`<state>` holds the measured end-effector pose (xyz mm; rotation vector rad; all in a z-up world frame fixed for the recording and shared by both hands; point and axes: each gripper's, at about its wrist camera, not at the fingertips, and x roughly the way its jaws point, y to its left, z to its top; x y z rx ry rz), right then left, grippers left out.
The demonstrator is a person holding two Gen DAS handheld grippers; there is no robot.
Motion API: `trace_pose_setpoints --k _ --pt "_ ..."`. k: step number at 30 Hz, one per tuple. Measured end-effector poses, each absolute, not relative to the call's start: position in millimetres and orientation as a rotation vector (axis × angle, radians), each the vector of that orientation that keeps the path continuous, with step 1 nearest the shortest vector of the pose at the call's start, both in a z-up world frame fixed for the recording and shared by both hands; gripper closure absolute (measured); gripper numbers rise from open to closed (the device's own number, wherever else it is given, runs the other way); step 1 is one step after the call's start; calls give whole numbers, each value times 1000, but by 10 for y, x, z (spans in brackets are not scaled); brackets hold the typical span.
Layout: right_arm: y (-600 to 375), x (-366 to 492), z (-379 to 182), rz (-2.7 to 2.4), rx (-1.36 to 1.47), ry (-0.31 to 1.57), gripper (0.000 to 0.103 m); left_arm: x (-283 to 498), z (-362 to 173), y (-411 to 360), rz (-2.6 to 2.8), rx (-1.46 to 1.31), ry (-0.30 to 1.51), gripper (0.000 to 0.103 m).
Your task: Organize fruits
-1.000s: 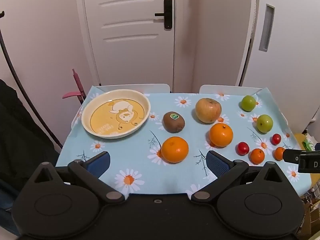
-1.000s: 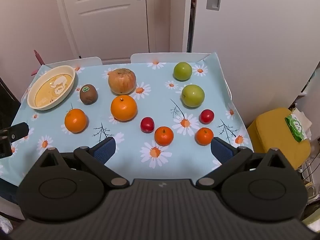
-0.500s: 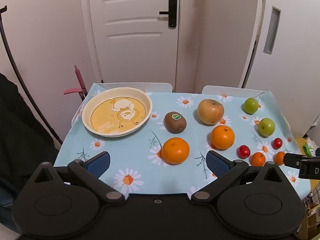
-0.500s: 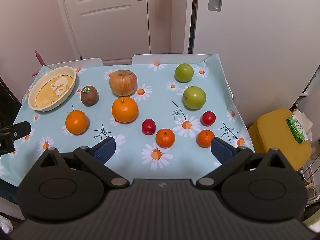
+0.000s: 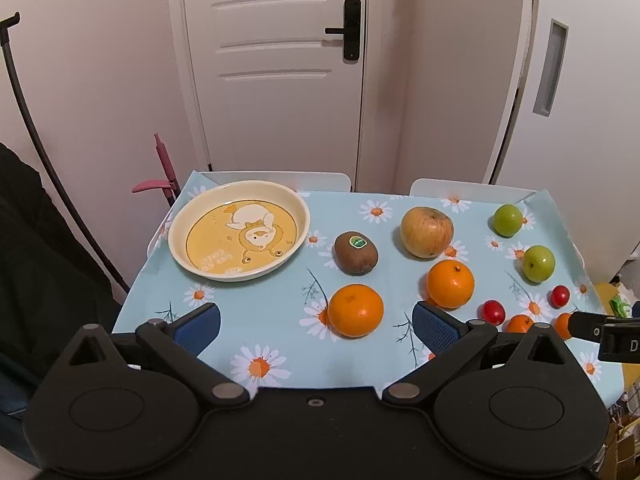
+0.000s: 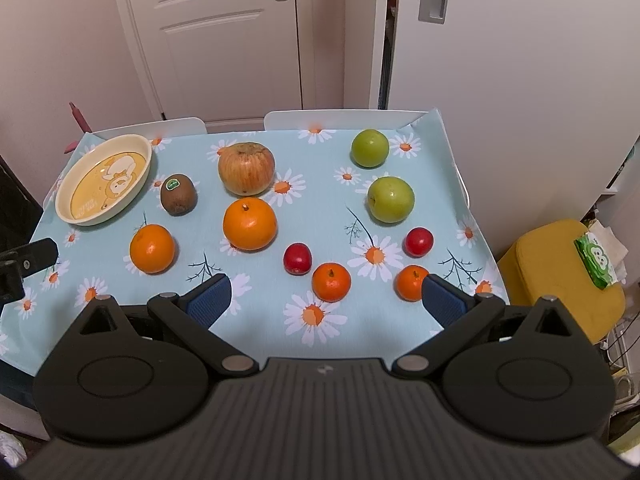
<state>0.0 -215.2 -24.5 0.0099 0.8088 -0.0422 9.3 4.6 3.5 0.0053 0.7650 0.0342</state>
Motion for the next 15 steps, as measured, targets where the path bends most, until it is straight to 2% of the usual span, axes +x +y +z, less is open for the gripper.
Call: trace_pose_setpoints --k 15 --pt "-2149 61 -262 -45 13 813 0 136 45 -17 47 47 752 0"
